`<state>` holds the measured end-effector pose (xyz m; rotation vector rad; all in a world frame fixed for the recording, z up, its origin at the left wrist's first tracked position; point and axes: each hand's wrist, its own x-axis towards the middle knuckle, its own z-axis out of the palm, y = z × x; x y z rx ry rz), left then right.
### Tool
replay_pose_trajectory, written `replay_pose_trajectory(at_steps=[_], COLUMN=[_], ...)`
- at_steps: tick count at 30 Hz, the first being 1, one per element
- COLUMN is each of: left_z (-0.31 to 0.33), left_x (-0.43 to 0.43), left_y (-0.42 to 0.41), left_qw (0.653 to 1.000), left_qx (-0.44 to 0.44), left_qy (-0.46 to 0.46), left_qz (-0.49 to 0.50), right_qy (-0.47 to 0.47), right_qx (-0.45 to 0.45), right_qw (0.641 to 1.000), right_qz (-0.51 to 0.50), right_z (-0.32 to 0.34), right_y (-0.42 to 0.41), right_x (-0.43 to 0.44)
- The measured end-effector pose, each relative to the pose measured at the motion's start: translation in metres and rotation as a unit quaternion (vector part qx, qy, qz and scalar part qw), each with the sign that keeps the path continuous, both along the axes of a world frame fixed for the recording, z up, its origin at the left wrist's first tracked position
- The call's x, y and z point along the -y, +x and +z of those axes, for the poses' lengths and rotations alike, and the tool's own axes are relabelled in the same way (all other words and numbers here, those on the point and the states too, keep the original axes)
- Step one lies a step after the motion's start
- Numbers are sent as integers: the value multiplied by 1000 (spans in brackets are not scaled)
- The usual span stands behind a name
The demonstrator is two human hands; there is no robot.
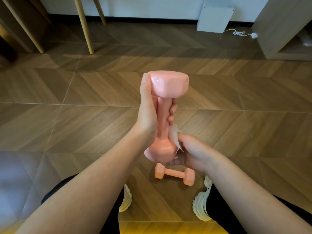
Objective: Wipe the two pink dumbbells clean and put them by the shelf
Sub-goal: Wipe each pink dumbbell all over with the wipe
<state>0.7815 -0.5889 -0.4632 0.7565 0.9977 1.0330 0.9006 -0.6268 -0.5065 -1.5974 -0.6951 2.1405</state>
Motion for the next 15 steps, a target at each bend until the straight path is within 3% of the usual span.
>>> replay_pose_trajectory(at_steps=[6, 10, 15], left_z=[4, 2, -2], left_x=[0, 1, 0], left_y=[0, 1, -3], left_qw=[999, 998, 1000], left_qx=[48, 58, 23], left_qy=[-9, -2, 4], left_qz=[3, -18, -6], right_qy=[11, -39, 27], right_qx=[40, -17, 34], right_qw=[999, 998, 999], right_qz=[1, 39, -26], right_z=[-3, 1, -3], right_y=[0, 3, 1], right_x=[0, 0, 1])
